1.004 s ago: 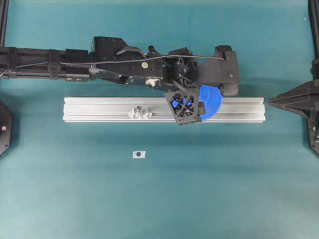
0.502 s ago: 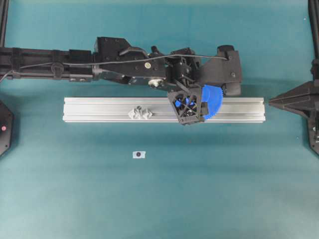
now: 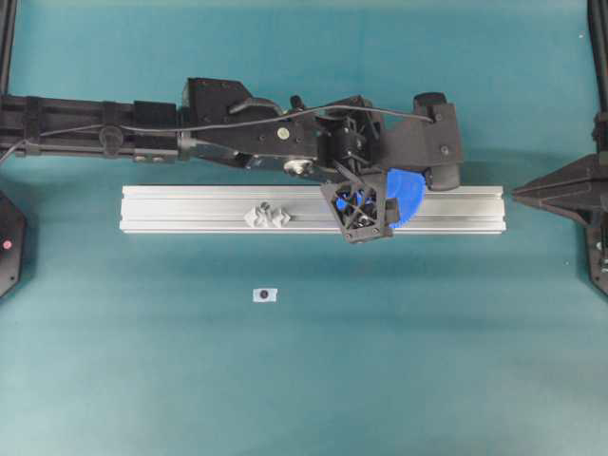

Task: Find the location of the shaft and insert the large gear.
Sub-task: 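Lower the blue gear onto the shaft, adjusting its position with the left gripper, then push the gear down the shaft, open the left gripper and release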

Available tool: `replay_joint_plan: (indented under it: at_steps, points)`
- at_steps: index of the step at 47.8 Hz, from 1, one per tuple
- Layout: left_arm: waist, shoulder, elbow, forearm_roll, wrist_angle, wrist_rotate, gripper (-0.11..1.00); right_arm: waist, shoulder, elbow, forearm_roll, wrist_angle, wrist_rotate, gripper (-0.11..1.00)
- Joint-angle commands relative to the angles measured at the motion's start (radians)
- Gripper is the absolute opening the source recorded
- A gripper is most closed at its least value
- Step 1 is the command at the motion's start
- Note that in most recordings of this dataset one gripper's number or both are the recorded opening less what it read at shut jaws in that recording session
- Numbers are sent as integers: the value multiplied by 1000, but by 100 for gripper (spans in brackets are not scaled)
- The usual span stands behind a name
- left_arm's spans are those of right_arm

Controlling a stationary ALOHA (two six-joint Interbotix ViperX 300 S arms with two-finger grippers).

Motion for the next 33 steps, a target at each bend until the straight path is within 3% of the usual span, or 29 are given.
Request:
replay_joint_plan:
  at_steps: [1, 14, 33]
  points:
    - [-25, -12, -12, -5, -12, -6, 87, -2, 8, -9, -2, -11, 9, 0]
    - [32, -28, 17, -5, -6, -34, 87, -2, 9, -9, 0, -21, 9, 0]
    - [20, -78, 107, -6, -6, -49, 87, -2, 8, -9, 0, -25, 9, 0]
